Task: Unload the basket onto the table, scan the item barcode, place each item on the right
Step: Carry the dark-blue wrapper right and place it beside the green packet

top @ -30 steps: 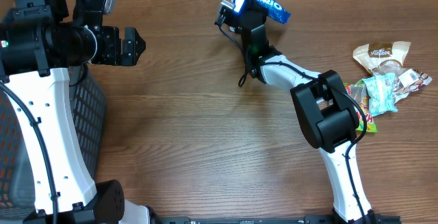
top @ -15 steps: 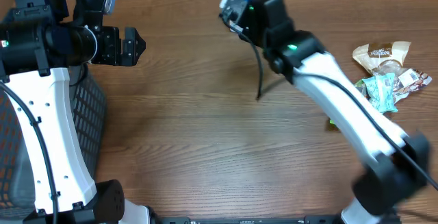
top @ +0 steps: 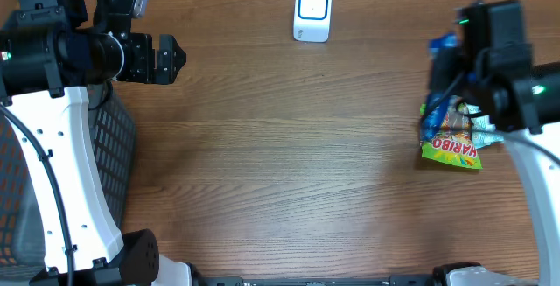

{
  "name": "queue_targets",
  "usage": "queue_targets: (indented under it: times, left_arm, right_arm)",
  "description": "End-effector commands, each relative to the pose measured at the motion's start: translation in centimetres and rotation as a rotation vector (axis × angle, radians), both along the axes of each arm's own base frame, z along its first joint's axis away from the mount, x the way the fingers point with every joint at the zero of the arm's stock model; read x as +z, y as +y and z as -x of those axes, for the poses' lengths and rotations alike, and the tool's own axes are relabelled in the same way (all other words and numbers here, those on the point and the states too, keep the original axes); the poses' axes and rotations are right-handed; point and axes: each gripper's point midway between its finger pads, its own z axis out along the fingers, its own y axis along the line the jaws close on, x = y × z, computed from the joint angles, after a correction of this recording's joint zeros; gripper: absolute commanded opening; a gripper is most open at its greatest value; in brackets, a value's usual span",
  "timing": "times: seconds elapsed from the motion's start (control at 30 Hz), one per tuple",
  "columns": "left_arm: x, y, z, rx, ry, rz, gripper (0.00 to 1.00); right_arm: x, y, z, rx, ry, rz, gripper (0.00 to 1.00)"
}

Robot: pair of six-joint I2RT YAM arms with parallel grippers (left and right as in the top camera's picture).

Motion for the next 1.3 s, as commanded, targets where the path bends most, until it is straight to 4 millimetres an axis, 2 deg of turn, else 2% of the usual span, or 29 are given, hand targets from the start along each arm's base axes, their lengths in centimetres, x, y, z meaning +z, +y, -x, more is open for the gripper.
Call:
queue_targets:
  times: [0.0,0.07,0.13,0.2,0.23,0.27,0.3,0.33,0.4,0.43,0.5,0.53,0.6,0.63,0.67,0.7,0.73,0.77,0.8,0.9,0.97,1.07,1.13,1.27]
  left_arm:
    - [0.5,-0.2,-0.1,-0.013,-0.018,0.002,1.0]
    - [0.5,-0.2,-0.1,-0.013,-0.018,0.002,1.0]
    - [0.5,-0.2,-0.1,-0.013,-0.018,0.002,1.0]
    - [0.5,-0.2,-0.1,-0.013,-0.018,0.002,1.0]
    - [0.5,-0.2,-0.1,-0.013,-0.018,0.002,0.99]
    - [0.5,-0.2,-0.1,-0.013,-0.018,0.002,0.99]
    - [0.5,-0.2,-0.1,-0.013,-0.018,0.002,1.0]
    - [0.5,-0.2,-0.1,-0.013,-0.018,0.002,1.0]
    - [0.5,-0.2,-0.1,-0.013,-0.018,0.002,1.0]
    - [0.5,-0.2,-0.1,-0.013,-0.018,0.002,1.0]
    - [0.5,-0.2,-0.1,-0.013,-0.018,0.002,0.99]
    - [0.5,-0.2,-0.1,-0.013,-0.018,0.002,1.0]
    - [0.5,-0.2,-0.1,-0.013,-0.018,0.002,0.99]
    - [0.5,-0.2,-0.1,-0.013,-0.018,0.002,1.0]
    - [0.5,-0.2,-0.1,-0.013,-0.018,0.002,1.0]
    - [0.5,-0.2,-0.1,-0.013,-0.018,0.002,1.0]
    - [0.5,-0.2,-0.1,-0.013,-0.018,0.002,0.99]
    - [0.5,-0.2,-0.1,-0.013,-0.018,0.003,1.0]
    - [0.5,-0.2,-0.1,-0.013,-0.018,0.003,1.0]
    - [0.5,-0.2,-0.1,-0.013,-0.018,0.002,1.0]
    - [0.5,-0.2,-0.1,-0.013,-0.018,0.002,1.0]
    - [0.5,-0.2,-0.1,-0.013,-0.018,0.002,1.0]
    - [0.5,-0.2,-0.1,-0.013,-0.018,0.002,0.99]
    - [0.5,-0.2,-0.1,-0.013,-0.018,0.002,0.99]
  right_arm:
    - [-4.8,-5.6,-0.4,-0.223,0.108,-0.031,0.04]
    - [-8.9,-8.9,-0.4,-0.31,0.2,-0.032,0.04]
    - [-11.8,-10.4,-0.1,-0.354,0.279,-0.046,0.04]
    - [-13.7,-10.6,-0.3,-0.36,0.332,-0.093,0.05]
    - [-14.4,-10.5,-0.4,-0.359,0.35,-0.109,0.15]
    - [-14.5,-10.6,-0.4,-0.361,0.355,-0.11,0.18]
    - [-14.7,-10.5,-0.5,-0.358,0.36,-0.114,0.35]
    - [-14.6,-10.4,-0.6,-0.347,0.353,-0.117,0.43]
    - [-13.3,-9.6,-1.3,-0.287,0.32,-0.144,0.56]
    - [-12.5,-9.3,-1.5,-0.26,0.304,-0.157,0.57]
    - [-8.3,-7.7,-2.0,-0.189,0.21,-0.208,0.61]
    - [-6.8,-7.2,-2.0,-0.171,0.179,-0.223,0.62]
    - [-2.1,-5.2,-1.2,-0.106,0.081,-0.266,0.64]
    - [0.6,-3.9,-0.3,-0.064,0.029,-0.29,0.65]
    - [2.1,-3.2,0.4,-0.042,-0.003,-0.297,0.65]
    - [5.0,-1.6,2.2,0.008,-0.061,-0.313,0.66]
    - [6.5,-0.8,3.5,0.034,-0.092,-0.322,0.78]
    - [8.1,0.2,5.2,0.066,-0.127,-0.342,1.0]
    - [9.6,1.4,7.0,0.111,-0.166,-0.365,1.0]
    - [12.3,4.1,11.9,0.226,-0.243,-0.444,1.0]
    - [13.8,4.3,14.7,0.247,-0.316,-0.434,1.0]
    - [14.8,4.5,16.8,0.261,-0.372,-0.424,1.0]
    - [15.0,3.4,18.2,0.233,-0.414,-0.345,1.0]
    - [14.7,1.3,18.9,0.137,-0.429,-0.255,1.0]
